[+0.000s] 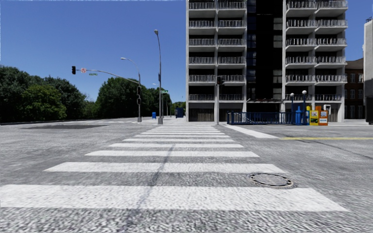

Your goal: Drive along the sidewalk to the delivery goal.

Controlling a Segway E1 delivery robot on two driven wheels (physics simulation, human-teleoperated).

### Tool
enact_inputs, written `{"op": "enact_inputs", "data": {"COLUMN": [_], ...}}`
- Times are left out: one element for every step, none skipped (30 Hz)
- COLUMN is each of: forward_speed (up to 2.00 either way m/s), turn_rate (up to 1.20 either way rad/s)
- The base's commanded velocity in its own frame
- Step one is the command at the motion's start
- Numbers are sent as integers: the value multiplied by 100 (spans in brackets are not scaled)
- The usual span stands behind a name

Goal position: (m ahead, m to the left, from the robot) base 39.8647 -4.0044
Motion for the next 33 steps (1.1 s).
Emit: {"op": "enact_inputs", "data": {"forward_speed": [115, 115, 115, 115, 115, 115, 115, 115, 115, 115, 115, 115, 115, 115, 115, 115, 115, 115, 115, 115, 115, 116, 116, 117, 118, 118, 122, 128, 137, 137, 142, 144, 145], "turn_rate": [0, 0, 0, 0, 0, 0, 0, 0, 0, 0, 0, 0, 0, 0, 0, 1, 1, 7, 10, 10, 10, 10, 10, 10, 10, 10, 10, 10, 0, 0, 0, 0, 0]}}
